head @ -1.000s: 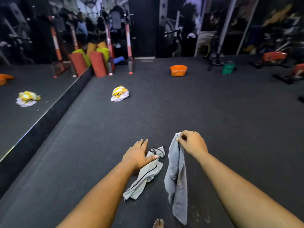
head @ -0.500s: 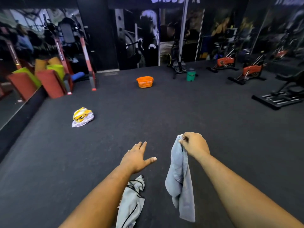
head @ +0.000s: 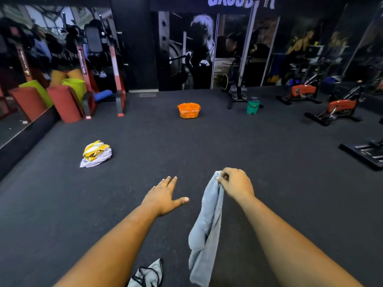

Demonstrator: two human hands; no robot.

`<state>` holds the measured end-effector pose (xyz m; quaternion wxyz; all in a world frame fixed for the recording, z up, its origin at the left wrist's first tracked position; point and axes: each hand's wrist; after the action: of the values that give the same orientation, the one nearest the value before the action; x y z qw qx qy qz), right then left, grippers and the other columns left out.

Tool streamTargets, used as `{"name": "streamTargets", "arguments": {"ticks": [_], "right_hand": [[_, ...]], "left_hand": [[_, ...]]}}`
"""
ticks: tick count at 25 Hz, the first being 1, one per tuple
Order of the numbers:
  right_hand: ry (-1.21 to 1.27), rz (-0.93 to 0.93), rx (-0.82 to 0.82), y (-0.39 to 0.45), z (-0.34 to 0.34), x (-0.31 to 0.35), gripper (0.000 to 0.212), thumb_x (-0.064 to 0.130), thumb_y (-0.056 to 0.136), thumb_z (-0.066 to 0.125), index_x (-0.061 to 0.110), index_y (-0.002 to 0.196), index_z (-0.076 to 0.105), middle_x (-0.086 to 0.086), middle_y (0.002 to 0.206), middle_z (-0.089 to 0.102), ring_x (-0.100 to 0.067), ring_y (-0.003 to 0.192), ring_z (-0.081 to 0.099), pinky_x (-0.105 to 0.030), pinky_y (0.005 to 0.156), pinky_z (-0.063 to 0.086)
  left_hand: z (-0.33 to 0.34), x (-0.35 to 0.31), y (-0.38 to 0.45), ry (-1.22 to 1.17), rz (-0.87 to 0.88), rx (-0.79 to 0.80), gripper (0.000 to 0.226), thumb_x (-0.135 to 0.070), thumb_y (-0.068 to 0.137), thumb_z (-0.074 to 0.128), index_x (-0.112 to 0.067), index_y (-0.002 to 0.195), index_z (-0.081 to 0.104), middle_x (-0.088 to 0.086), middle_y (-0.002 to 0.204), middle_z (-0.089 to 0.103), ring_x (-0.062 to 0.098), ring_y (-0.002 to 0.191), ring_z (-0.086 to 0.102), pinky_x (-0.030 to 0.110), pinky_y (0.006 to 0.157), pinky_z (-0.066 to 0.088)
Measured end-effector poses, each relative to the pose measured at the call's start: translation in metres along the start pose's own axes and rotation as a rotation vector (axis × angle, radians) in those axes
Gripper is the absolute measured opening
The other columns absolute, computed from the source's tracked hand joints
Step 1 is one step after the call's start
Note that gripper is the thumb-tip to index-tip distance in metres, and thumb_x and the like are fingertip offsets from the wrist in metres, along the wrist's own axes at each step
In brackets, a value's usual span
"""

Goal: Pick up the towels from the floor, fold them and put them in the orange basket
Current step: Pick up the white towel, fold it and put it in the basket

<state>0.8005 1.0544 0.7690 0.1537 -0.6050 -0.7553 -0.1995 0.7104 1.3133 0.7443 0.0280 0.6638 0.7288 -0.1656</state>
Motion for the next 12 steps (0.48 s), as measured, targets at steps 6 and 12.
{"name": "streamTargets", "arguments": {"ticks": [6, 12], "right_hand": [[0.015, -0.03, 0.01, 0.153, 0.014, -0.022, 0.024, 0.043, 0.092, 0.064, 0.029, 0.073, 0.055, 0.011, 0.075, 0.062, -0.015, 0.081, 0.059, -0.039, 0.071, 0.056], [-0.032, -0.05, 0.005, 0.326, 0.045, -0.02, 0.03, 0.042, 0.092, 0.063, 0.028, 0.069, 0.051, 0.01, 0.072, 0.061, -0.015, 0.08, 0.058, -0.036, 0.069, 0.053]], "left_hand": [[-0.019, -0.011, 0.145, -0.007, -0.017, -0.001, 0.105, -0.085, 0.085, 0.038, -0.028, 0.163, -0.004, -0.001, 0.171, -0.002, 0.019, 0.158, 0.001, 0.044, 0.127, 0.015], [-0.053, 0.017, 0.318, -0.034, -0.029, 0.007, 0.106, -0.085, 0.084, 0.04, -0.029, 0.163, -0.003, -0.001, 0.171, -0.002, 0.018, 0.158, 0.002, 0.043, 0.127, 0.015]]}}
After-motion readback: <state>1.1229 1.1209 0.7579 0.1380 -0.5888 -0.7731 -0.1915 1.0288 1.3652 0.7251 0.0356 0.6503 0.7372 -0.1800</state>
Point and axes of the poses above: each hand's wrist, its own y-axis towards the middle knuckle, its own z-axis out of the palm, x = y × z
